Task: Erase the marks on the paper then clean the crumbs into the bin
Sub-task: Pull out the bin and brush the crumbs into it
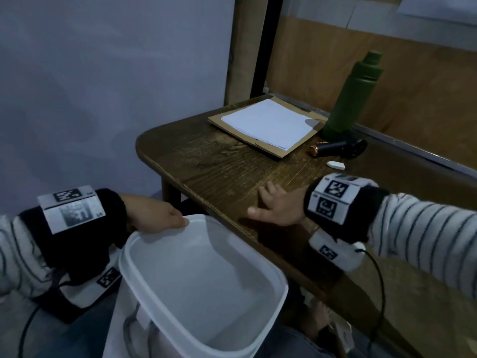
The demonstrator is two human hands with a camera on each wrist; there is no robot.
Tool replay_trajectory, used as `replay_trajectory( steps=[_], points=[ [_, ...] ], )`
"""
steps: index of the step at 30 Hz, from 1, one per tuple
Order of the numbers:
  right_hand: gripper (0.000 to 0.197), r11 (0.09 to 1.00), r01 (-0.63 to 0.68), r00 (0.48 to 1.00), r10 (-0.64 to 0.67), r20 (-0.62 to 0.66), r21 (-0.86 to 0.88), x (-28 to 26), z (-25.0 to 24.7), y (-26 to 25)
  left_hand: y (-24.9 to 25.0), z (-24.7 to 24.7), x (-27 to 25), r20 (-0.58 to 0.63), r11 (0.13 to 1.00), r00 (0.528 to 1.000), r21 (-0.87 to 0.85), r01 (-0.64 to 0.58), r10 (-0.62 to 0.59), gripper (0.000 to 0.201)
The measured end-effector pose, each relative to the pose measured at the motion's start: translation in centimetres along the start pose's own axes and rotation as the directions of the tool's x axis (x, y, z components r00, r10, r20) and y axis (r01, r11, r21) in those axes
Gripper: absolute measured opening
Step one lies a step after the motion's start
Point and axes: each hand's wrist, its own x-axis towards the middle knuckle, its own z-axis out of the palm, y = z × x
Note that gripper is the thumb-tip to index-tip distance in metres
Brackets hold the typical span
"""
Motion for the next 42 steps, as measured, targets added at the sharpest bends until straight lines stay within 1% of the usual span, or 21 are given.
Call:
replay_trajectory(
  steps=[2, 3, 5, 6, 7, 9, 11, 12, 14, 16, 18, 20, 22, 24, 26, 28, 30, 33, 38, 40, 42],
  points=[
    [0.072, 0.974, 0.224, 0.972, -0.222, 0.075, -0.026, -0.6, 1.1, -2.2, -0.4, 0.0, 0.1, 0.002, 1.000, 1.000, -0.025, -0.002, 0.002, 0.044],
    [0.066, 0.939, 0.342, 0.930, -0.342, 0.135, 0.020, -1.3, 1.2, -3.2, -0.6, 0.0, 0.1, 0.000, 0.999, 1.000, -0.042, -0.004, 0.004, 0.044],
    [0.054, 0.861, 0.427, 0.833, -0.493, 0.251, 0.275, -2.6, 0.7, -4.4, -0.9, 0.1, 0.3, -0.002, 0.998, 1.000, -0.063, -0.009, 0.009, 0.043],
    [0.050, 0.822, 0.422, 0.827, -0.522, 0.209, 0.382, -3.0, 0.3, -4.4, -1.0, 0.1, 0.4, -0.004, 0.998, 1.000, -0.070, -0.010, 0.009, 0.042],
    [0.048, 0.807, 0.417, 0.865, -0.494, 0.091, 0.419, -2.9, -0.2, -4.2, -1.1, 0.1, 0.5, -0.008, 0.997, 1.000, -0.071, -0.010, 0.010, 0.042],
    [0.053, 0.910, 0.279, 0.958, -0.244, -0.148, 0.306, -2.1, -0.8, -3.3, -1.3, 0.2, 0.6, -0.020, 0.997, 1.000, -0.073, -0.008, 0.006, 0.043],
    [0.068, 0.987, 0.002, 0.981, 0.029, -0.190, 0.158, -1.2, -0.6, -2.6, -1.5, 0.2, 0.6, -0.023, 0.997, 1.000, -0.079, -0.004, 0.002, 0.043],
    [0.074, 0.992, -0.057, 0.985, 0.074, -0.154, 0.114, -1.2, -0.1, -2.7, -1.6, 0.2, 0.6, -0.023, 0.997, 1.000, -0.077, -0.002, 0.001, 0.043],
    [0.075, 0.997, 0.071, 0.997, -0.071, -0.032, 0.000, -1.7, 1.2, -3.3, -1.6, 0.1, 0.6, -0.025, 0.998, 1.000, -0.064, -0.004, 0.003, 0.044],
    [0.066, 0.938, 0.337, 0.934, -0.343, 0.096, 0.078, -3.3, 2.1, -4.3, -1.6, 0.1, 0.8, -0.019, 0.998, 1.000, -0.060, -0.007, 0.006, 0.044],
    [0.052, 0.871, 0.442, 0.868, -0.475, 0.145, 0.214, -4.5, 2.1, -5.0, -1.6, 0.1, 0.9, -0.006, 0.998, 1.000, -0.067, -0.007, 0.006, 0.044],
    [0.041, 0.884, 0.442, 0.896, -0.443, -0.024, 0.153, -4.3, 2.0, -5.3, -1.6, 0.2, 1.2, 0.000, 0.997, 1.000, -0.072, -0.014, 0.014, 0.044],
    [0.038, 0.955, 0.278, 0.939, -0.248, -0.239, 0.102, -3.1, 2.1, -4.9, -1.6, 0.3, 1.3, -0.004, 0.997, 1.000, -0.073, -0.023, 0.022, 0.044],
    [0.047, 0.995, 0.055, 0.968, -0.031, -0.248, 0.088, -2.4, 2.2, -4.5, -1.6, 0.5, 1.3, -0.007, 0.996, 1.000, -0.083, -0.026, 0.025, 0.044],
    [0.060, 0.994, -0.002, 0.985, 0.022, -0.173, 0.112, -2.4, 2.3, -4.3, -1.6, 0.5, 1.4, -0.001, 0.996, 1.000, -0.091, -0.027, 0.027, 0.043],
    [0.065, 0.991, 0.097, 0.993, -0.090, -0.079, 0.097, -3.1, 2.7, -4.3, -1.7, 0.6, 1.5, 0.004, 0.995, 1.000, -0.096, -0.028, 0.028, 0.043],
    [0.057, 0.946, 0.294, 0.955, -0.295, -0.016, 0.134, -4.1, 3.1, -4.2, -1.5, 0.5, 1.8, 0.008, 0.995, 0.999, -0.098, -0.033, 0.034, 0.042],
    [0.039, 0.847, 0.460, 0.886, -0.459, -0.070, 0.267, -5.1, 3.3, -4.4, -1.1, 0.5, 2.2, 0.019, 0.997, 0.999, -0.072, -0.041, 0.042, 0.042],
    [0.036, 0.874, 0.458, 0.809, -0.334, -0.484, 0.163, -3.7, 3.0, -4.1, -0.9, 0.6, 3.2, 0.044, 0.994, 0.995, -0.067, -0.081, 0.084, 0.038],
    [0.028, 0.878, 0.437, 0.786, -0.268, -0.557, 0.195, -3.2, 2.5, -3.9, -0.9, 0.7, 3.7, 0.044, 0.994, 0.994, -0.065, -0.093, 0.096, 0.035],
    [0.024, 0.880, 0.427, 0.801, -0.263, -0.538, 0.206, -2.9, 1.9, -4.1, -0.8, 0.9, 4.1, 0.048, 0.992, 0.993, -0.067, -0.108, 0.111, 0.028]
  ],
)
